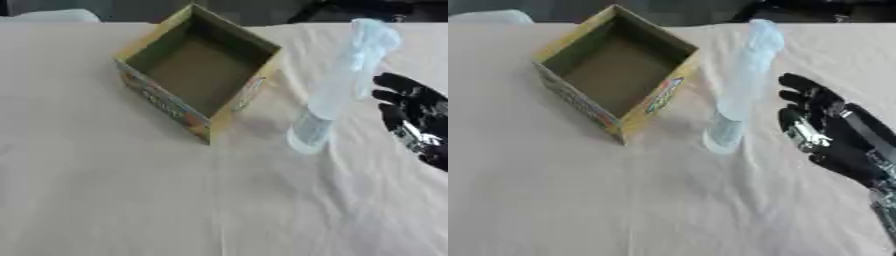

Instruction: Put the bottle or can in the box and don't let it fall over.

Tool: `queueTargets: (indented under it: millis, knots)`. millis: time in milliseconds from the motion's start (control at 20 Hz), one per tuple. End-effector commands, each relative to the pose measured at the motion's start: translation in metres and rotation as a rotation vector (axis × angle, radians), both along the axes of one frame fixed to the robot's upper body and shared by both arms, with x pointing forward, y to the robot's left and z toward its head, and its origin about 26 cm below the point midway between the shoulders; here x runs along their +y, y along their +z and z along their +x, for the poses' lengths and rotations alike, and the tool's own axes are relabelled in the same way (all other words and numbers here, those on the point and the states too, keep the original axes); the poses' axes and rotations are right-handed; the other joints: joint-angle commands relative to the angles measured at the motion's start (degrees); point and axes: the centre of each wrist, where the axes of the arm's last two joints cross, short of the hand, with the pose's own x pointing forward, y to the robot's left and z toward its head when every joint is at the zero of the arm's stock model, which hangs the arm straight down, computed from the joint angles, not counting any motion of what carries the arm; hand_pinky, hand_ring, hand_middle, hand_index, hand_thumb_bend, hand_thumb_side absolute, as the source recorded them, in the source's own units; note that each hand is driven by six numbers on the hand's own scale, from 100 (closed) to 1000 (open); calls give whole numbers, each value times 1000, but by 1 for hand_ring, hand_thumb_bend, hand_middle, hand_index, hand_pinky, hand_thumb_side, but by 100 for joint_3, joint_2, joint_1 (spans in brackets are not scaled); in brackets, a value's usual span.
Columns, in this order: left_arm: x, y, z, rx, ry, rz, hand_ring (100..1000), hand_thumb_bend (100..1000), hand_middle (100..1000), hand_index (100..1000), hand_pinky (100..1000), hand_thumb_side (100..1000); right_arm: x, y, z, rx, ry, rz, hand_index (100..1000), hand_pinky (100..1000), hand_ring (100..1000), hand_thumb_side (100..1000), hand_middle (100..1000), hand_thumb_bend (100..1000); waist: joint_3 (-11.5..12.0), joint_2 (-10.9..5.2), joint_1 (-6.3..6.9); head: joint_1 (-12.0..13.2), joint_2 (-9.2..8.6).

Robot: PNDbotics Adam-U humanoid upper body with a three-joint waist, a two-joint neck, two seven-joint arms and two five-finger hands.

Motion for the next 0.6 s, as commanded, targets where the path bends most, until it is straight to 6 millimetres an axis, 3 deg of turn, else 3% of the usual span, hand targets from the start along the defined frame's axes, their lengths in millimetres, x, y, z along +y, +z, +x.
queueTargets:
  millis: [50,600]
  knots:
    - [1,10,-3,-22,-5,38,1000,113,994,718,990,751,-3,13,-2,-19,-7,-36,1000,1000,1000,516,1000,100,11,-156,17,29,19]
    - [1,9,-2,-21,-9,36,1000,113,994,718,987,752,-7,14,12,-17,-61,-97,1000,1000,1000,506,1000,100,65,-155,15,-139,-134]
